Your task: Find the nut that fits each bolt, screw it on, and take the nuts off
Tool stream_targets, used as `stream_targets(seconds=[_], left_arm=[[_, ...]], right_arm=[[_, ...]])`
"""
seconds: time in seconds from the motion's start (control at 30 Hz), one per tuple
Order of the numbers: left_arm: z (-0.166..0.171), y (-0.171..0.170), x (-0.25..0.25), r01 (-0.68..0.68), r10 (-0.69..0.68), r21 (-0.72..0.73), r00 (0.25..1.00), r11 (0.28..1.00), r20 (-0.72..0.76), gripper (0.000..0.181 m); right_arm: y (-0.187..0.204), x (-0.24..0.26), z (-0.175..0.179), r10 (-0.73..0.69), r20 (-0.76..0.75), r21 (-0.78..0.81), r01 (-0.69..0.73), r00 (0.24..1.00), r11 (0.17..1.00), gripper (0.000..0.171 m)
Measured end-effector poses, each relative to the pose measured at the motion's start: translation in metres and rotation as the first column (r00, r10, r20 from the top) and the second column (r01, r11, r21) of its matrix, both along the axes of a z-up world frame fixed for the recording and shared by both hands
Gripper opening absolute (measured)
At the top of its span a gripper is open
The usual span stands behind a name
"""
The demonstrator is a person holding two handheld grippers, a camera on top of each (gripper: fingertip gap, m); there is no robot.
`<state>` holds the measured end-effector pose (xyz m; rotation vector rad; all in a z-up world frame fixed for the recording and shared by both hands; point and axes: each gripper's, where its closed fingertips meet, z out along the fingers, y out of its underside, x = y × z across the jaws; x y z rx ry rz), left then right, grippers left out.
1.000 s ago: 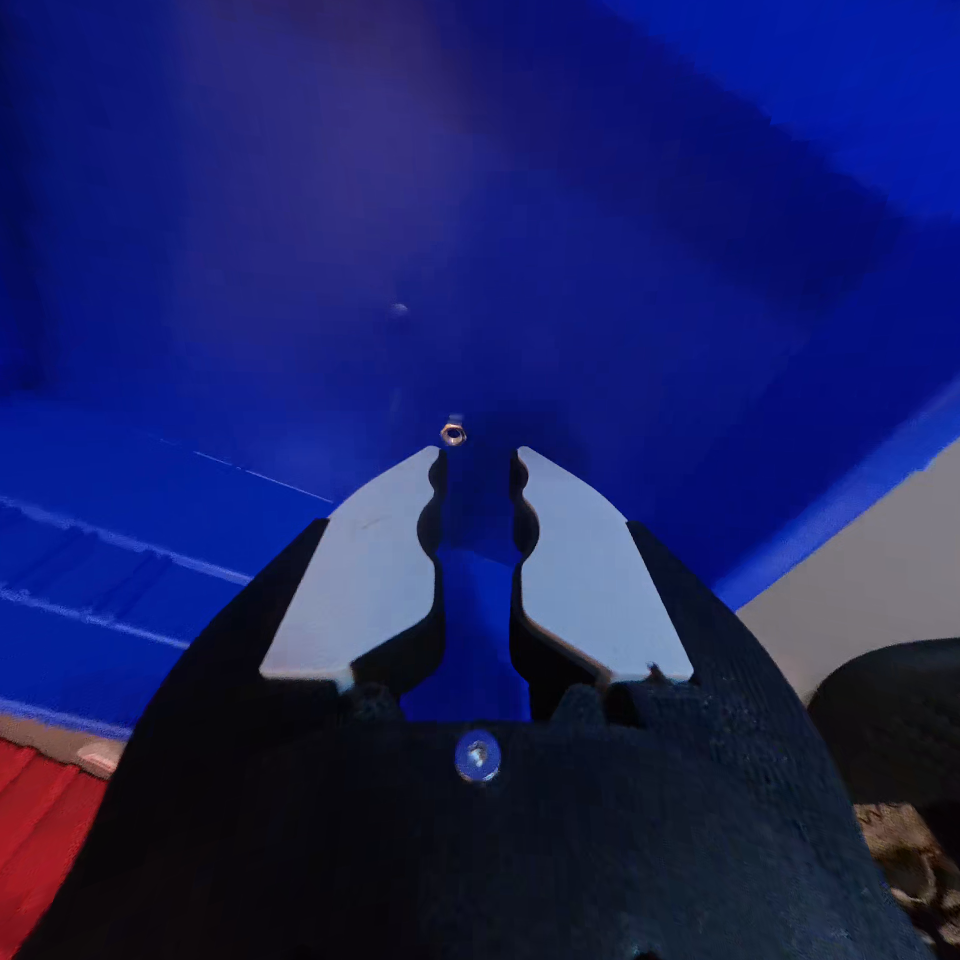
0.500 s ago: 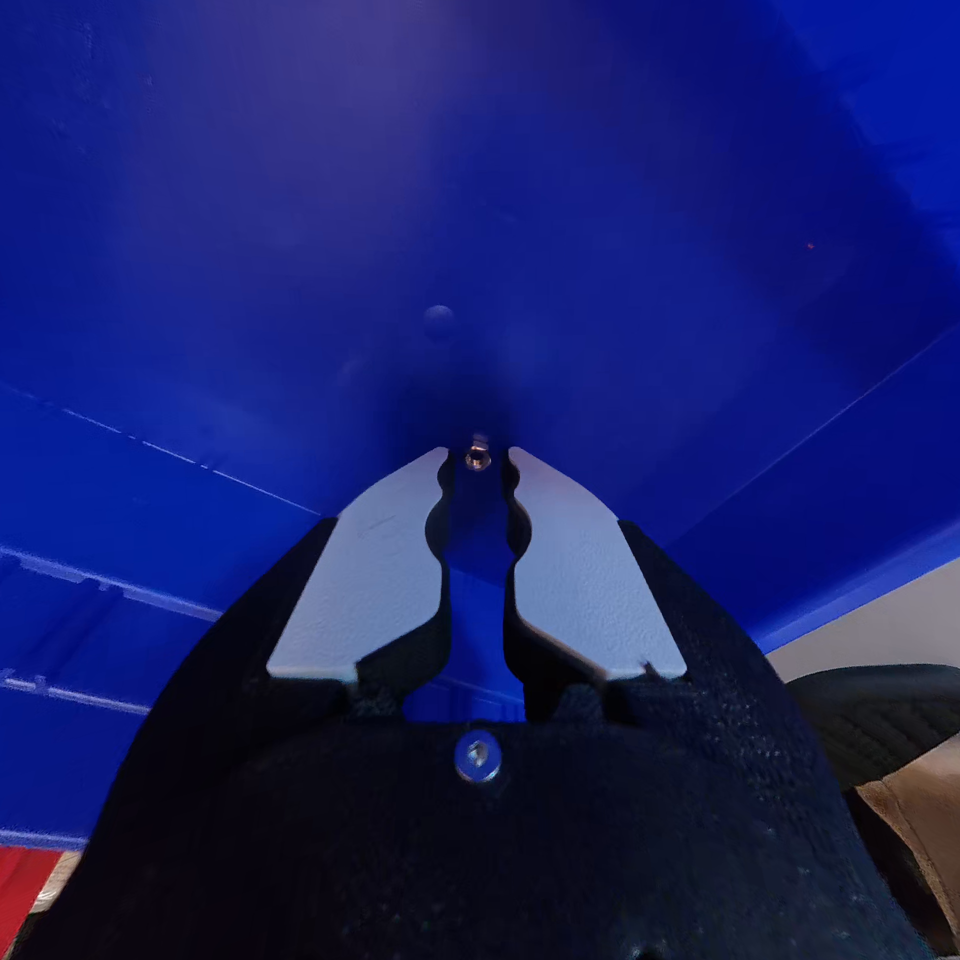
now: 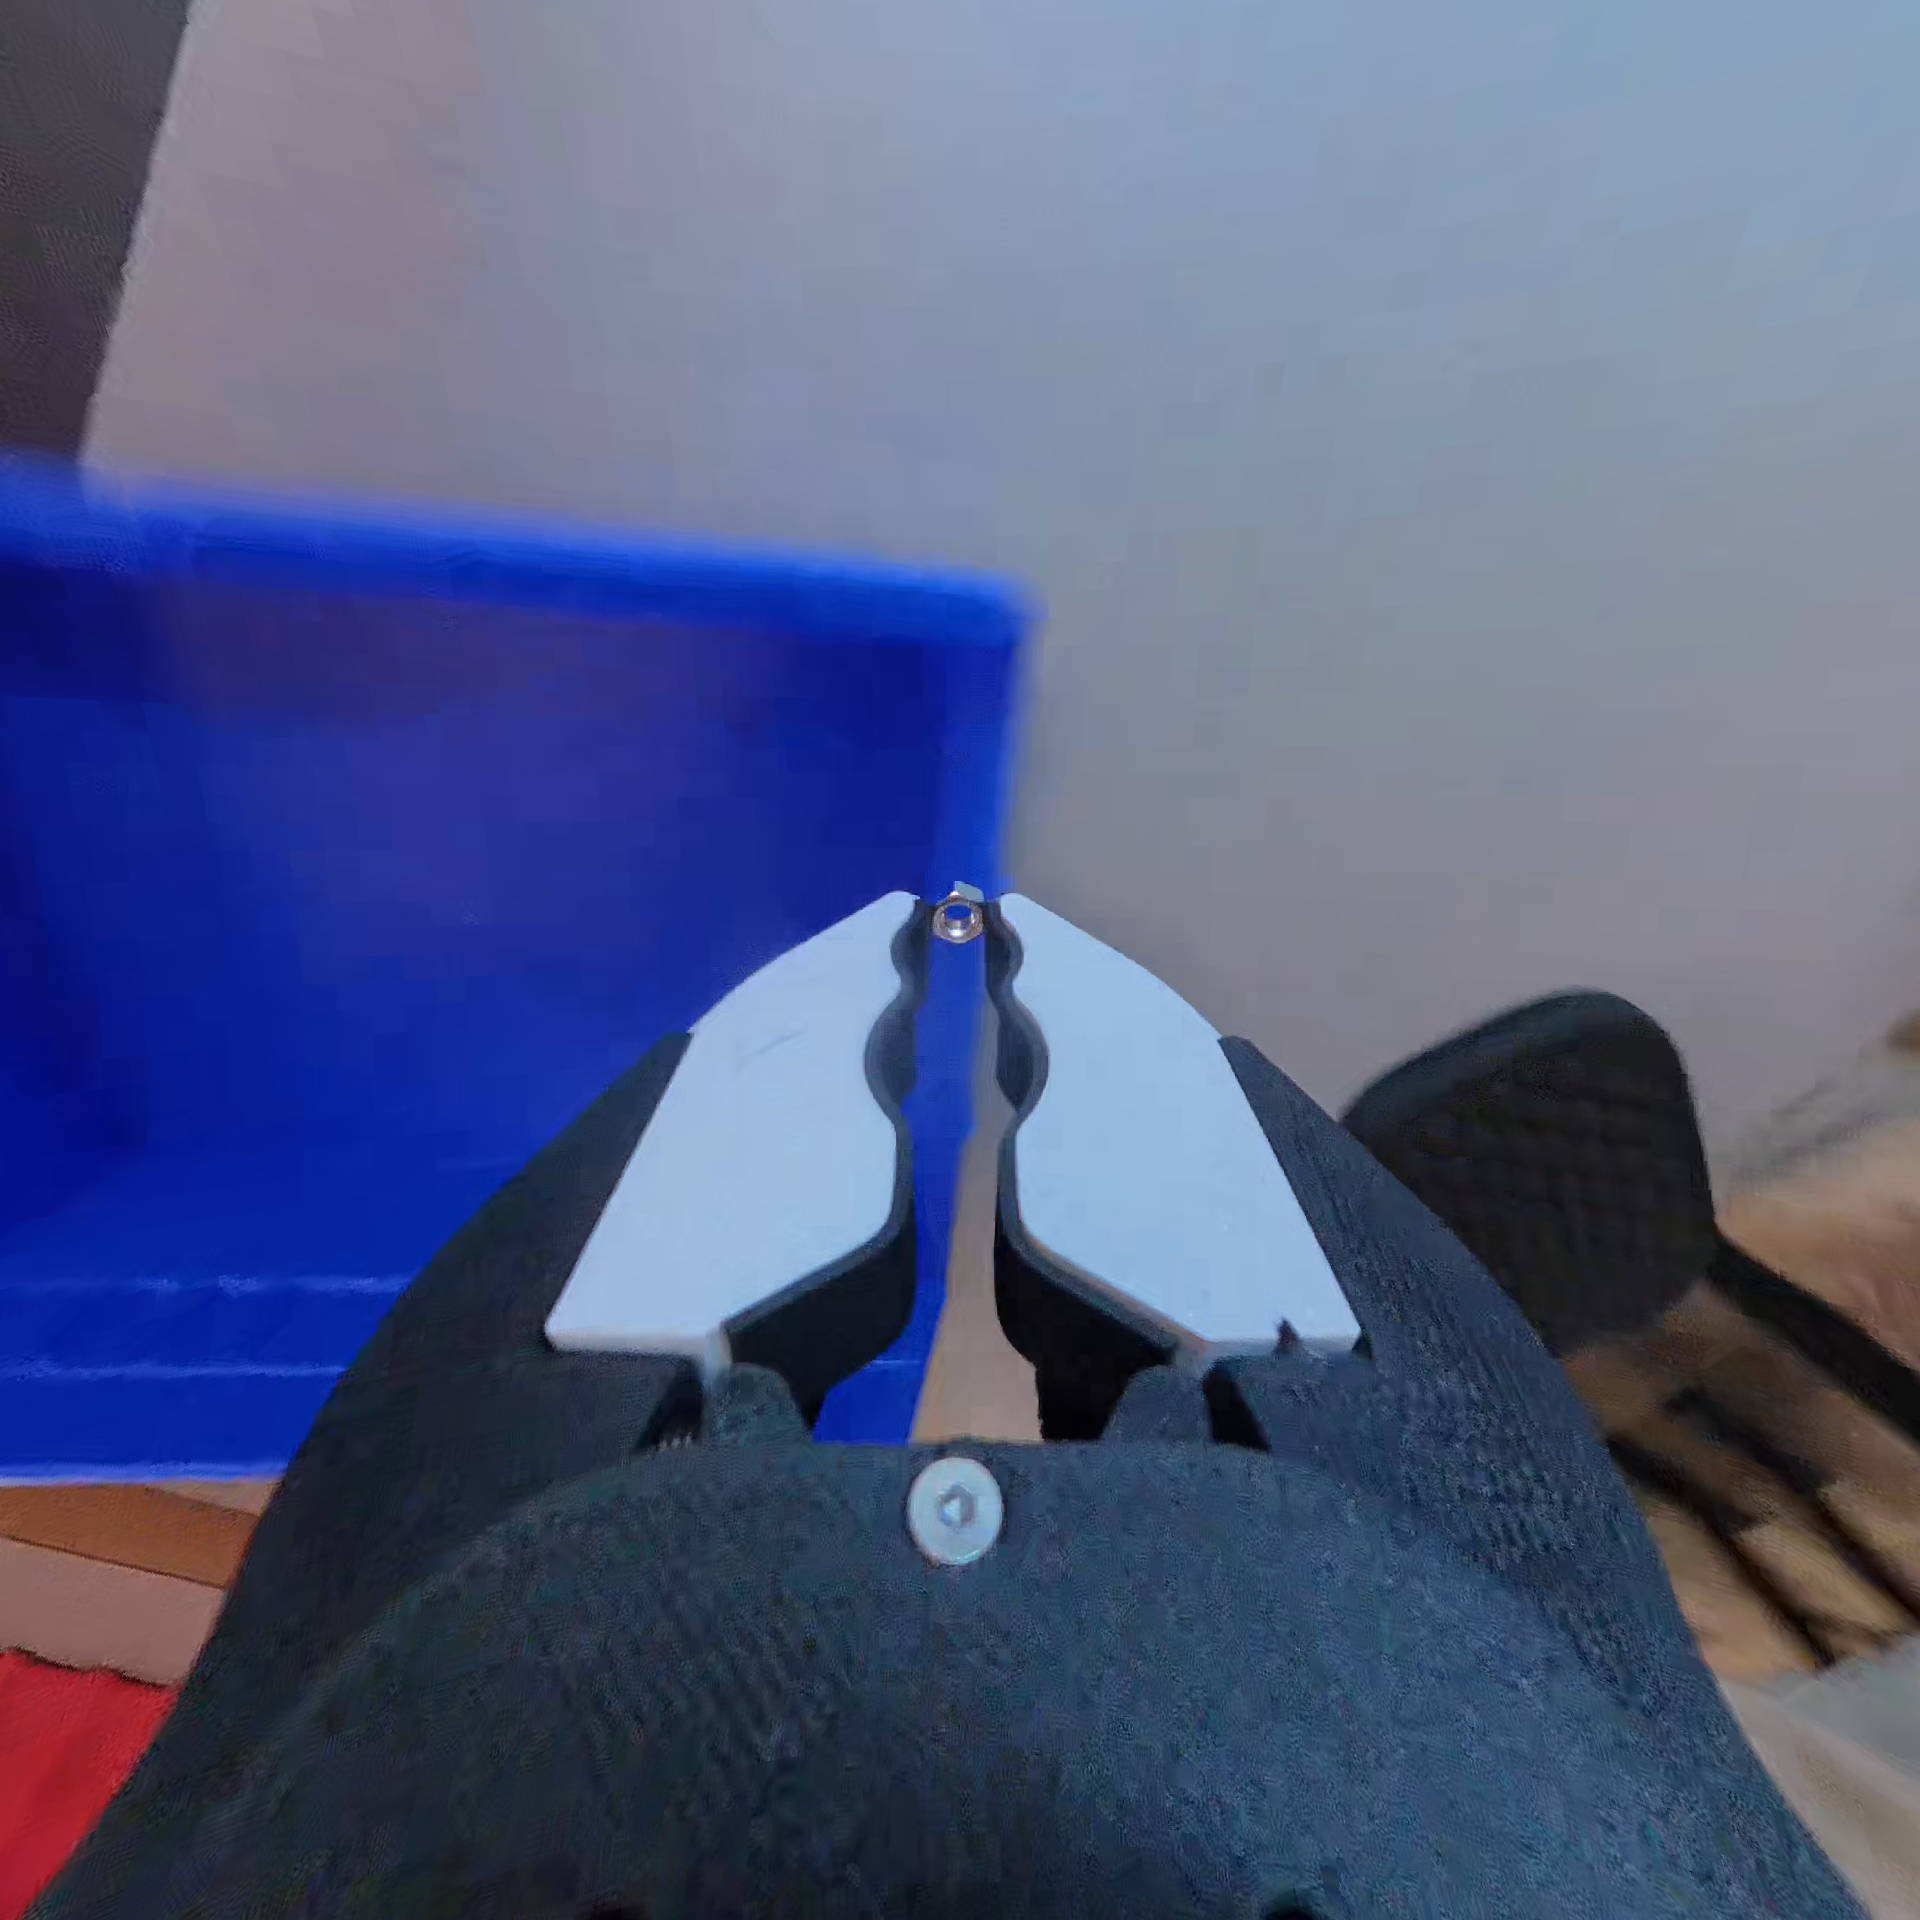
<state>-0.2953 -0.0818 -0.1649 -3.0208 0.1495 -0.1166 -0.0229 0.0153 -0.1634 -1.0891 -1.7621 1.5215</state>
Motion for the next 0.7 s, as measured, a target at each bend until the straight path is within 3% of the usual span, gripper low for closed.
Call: stream_targets(seconds=[0.13,0.3,0.47,0.7], left_arm=[[0.05,0.03,0.109,0.372,-0.372,0.07,0.928,0.926,-0.009,0.011],[0.065,0.042,0.215,0.677,-0.678,0.061,0.735,0.734,-0.006,0.01],[0.065,0.056,0.265,0.788,-0.789,0.04,0.615,0.614,-0.017,0.01],[0.058,0.065,0.279,0.821,-0.821,-0.008,0.57,0.57,-0.004,0.01]], right_arm=[[-0.018,-0.009,-0.006,-0.008,0.017,0.032,0.007,1.0,0.999,0.01],[-0.041,-0.012,0.002,0.004,0.007,0.029,-0.004,1.0,1.0,0.01],[-0.053,-0.006,0.01,0.033,-0.009,0.021,-0.033,0.999,0.999,0.01],[-0.051,0.001,0.022,0.038,-0.059,0.018,-0.037,0.998,0.999,0.01]])
